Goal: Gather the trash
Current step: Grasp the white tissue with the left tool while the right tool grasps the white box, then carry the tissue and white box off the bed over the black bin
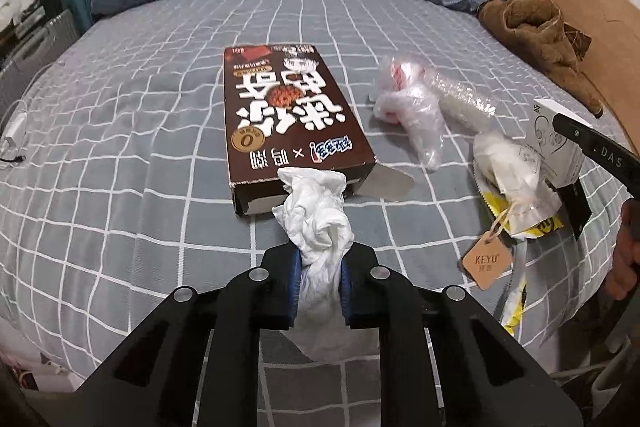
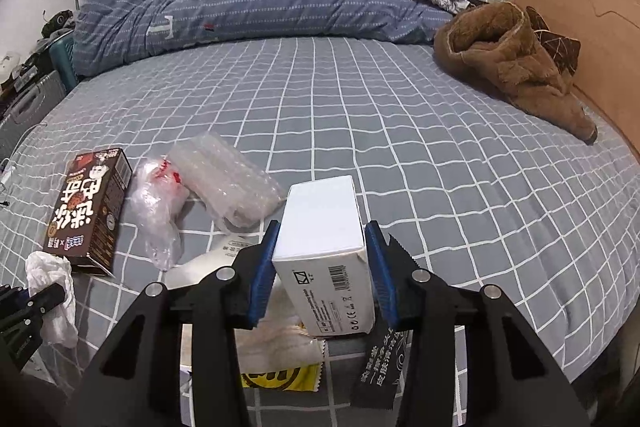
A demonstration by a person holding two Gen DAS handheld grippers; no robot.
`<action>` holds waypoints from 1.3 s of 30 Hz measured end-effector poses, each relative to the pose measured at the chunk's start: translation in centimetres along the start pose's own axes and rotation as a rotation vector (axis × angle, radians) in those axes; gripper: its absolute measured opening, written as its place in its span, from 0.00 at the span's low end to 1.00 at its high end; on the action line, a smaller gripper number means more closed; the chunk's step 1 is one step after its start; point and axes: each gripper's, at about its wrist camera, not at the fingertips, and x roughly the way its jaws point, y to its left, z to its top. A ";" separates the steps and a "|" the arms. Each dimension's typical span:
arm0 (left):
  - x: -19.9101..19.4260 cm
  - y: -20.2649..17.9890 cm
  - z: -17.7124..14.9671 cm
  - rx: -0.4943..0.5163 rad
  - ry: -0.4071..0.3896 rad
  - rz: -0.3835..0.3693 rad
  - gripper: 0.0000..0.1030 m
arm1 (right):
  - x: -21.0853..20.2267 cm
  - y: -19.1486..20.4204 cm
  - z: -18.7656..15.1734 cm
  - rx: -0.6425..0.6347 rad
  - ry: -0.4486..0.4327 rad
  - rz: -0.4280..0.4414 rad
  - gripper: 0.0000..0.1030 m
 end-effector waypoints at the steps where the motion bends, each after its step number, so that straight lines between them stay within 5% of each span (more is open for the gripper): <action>1: -0.2 0.1 0.2 0.001 -0.006 0.000 0.14 | -0.3 0.0 0.1 0.001 -0.005 0.002 0.40; 17: -3.0 -0.5 -0.2 0.023 -0.075 -0.013 0.15 | -5.4 0.0 0.3 0.011 -0.106 0.023 0.40; 39: -6.4 -1.7 -3.9 0.014 -0.077 -0.031 0.15 | -11.0 3.1 -3.8 -0.017 -0.115 0.071 0.40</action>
